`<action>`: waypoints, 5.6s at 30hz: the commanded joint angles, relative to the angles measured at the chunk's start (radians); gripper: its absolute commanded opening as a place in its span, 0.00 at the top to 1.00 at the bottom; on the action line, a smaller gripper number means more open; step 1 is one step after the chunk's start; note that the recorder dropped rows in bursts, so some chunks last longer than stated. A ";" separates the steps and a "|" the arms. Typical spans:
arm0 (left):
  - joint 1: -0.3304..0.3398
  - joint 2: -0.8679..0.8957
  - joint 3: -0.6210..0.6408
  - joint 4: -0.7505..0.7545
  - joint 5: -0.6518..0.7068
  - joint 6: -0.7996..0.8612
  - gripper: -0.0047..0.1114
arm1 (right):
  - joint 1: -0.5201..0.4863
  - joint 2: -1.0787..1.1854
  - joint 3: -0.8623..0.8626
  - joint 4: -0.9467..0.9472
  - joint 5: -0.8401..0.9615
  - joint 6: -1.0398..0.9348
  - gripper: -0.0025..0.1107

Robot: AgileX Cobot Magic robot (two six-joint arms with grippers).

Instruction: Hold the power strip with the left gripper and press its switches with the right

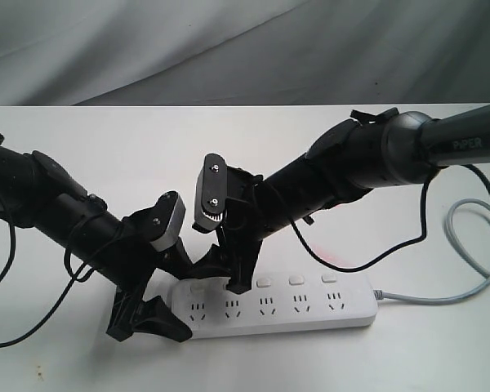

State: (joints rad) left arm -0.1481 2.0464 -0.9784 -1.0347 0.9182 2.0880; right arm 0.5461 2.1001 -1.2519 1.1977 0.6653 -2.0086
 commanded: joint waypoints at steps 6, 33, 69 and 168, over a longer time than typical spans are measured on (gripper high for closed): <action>-0.006 0.004 -0.005 -0.001 -0.006 0.006 0.94 | 0.002 0.037 -0.006 -0.002 0.030 0.020 0.41; -0.006 0.004 -0.005 -0.001 -0.006 0.006 0.94 | 0.023 0.070 -0.006 -0.165 -0.036 0.101 0.41; -0.006 0.004 -0.005 -0.001 -0.006 0.006 0.94 | -0.067 -0.087 0.011 -0.219 0.058 0.185 0.41; -0.006 0.004 -0.005 -0.001 -0.006 0.006 0.94 | -0.137 -0.048 0.104 -0.342 0.031 0.361 0.41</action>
State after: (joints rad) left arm -0.1481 2.0464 -0.9784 -1.0328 0.9182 2.0881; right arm 0.4098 2.0385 -1.1536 0.9207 0.7063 -1.6594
